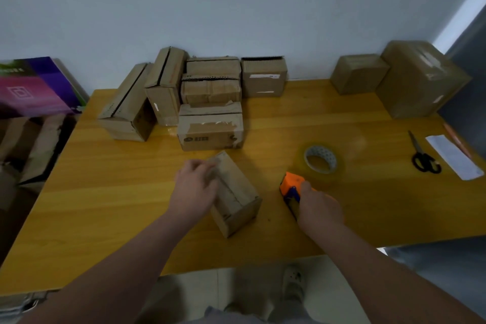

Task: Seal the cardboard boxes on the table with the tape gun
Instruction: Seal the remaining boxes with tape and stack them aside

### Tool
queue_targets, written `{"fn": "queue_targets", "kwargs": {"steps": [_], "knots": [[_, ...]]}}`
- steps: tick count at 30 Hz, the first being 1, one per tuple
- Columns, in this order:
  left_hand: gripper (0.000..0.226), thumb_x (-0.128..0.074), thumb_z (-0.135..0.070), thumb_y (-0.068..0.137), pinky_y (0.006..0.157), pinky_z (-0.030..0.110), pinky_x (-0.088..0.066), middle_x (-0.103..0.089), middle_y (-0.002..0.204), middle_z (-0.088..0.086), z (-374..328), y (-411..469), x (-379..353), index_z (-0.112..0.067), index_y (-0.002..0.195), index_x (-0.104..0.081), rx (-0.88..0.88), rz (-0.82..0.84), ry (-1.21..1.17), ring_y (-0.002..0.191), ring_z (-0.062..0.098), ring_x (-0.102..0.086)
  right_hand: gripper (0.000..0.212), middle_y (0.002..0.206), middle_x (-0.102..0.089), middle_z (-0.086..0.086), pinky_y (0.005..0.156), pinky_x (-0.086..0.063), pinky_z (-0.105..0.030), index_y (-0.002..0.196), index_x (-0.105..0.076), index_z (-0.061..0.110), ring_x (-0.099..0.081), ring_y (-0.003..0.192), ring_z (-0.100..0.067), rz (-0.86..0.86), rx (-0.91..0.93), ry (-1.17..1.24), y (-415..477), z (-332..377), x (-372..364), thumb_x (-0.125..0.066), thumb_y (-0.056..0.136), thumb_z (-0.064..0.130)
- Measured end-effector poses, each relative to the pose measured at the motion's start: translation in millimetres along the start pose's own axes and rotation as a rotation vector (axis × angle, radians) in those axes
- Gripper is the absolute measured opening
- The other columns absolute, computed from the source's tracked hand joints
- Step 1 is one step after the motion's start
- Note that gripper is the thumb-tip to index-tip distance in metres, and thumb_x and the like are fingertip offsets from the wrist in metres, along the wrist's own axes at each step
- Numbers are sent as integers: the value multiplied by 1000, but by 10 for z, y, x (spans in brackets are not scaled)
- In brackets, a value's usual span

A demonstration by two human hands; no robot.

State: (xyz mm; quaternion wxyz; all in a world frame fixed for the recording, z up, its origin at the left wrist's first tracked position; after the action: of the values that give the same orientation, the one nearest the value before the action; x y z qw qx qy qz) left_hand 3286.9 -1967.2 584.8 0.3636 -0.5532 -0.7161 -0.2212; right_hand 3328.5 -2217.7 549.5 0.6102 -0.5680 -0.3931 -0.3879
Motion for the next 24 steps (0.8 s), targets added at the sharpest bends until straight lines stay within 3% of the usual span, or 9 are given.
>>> {"fn": "queue_targets", "kwargs": {"steps": [4,8,12,15,18,21,24], "knots": [[85,-61,-65,77,114,46,-24,-9,156,-5,-168,-131,-260,-33,149,-28,-82,204,252,144,25,-2,39,76,-48,-1,50,-37,-31,124,-33,18,-49,64,-17,-44,-9,158,21,21,148,-49,91,4],[93,-68,-60,75,117,46,-12,7,159,-8,-208,-160,-429,-38,151,-17,-123,331,374,145,24,12,17,78,-47,3,65,-47,-36,104,-37,25,-57,78,-25,-101,19,502,111,29,342,-49,94,16],[70,-67,-32,87,117,32,-9,-6,160,-8,-278,-137,-407,-34,147,-32,-282,384,332,147,21,3,15,83,-51,9,58,-43,-28,107,-45,22,-56,75,-17,-148,49,922,172,5,551,-54,95,23],[55,-58,-13,93,112,19,-4,-17,158,-9,-329,-130,-356,-32,142,-43,-386,363,331,147,17,-6,45,94,-50,16,67,-45,-29,112,-44,25,-56,83,-10,-113,136,1019,83,41,701,-75,80,36],[50,-52,-9,95,114,20,-2,-22,157,-9,-267,-82,-307,-33,139,-46,-365,311,360,147,16,-8,68,103,-50,17,71,-50,-30,116,-42,29,-56,91,-7,-47,223,982,-13,128,799,-86,65,38],[46,-53,-5,93,114,23,-14,-32,153,-4,-245,-67,-202,-25,135,-54,-361,259,328,144,18,-20,70,106,-54,11,74,-55,-33,117,-43,30,-58,93,-11,-47,295,925,-70,205,853,-88,63,25],[37,-54,-9,95,99,26,-42,-51,135,-6,-269,-42,120,-18,131,-57,-200,73,-39,125,12,-46,71,106,-58,3,68,-56,-31,115,-45,32,-62,90,-16,-35,364,943,-132,269,867,-88,61,18]]}}
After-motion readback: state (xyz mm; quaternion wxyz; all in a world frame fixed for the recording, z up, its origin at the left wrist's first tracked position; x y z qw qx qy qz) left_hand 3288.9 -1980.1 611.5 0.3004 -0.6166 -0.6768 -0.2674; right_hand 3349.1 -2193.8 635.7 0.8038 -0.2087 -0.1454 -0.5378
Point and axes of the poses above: each hand's wrist, its own y-axis towards the middle knuckle, its own x-axis out of the back of the hand, z = x × y, the point moved 8 cm from there along y, towards the middle knuckle
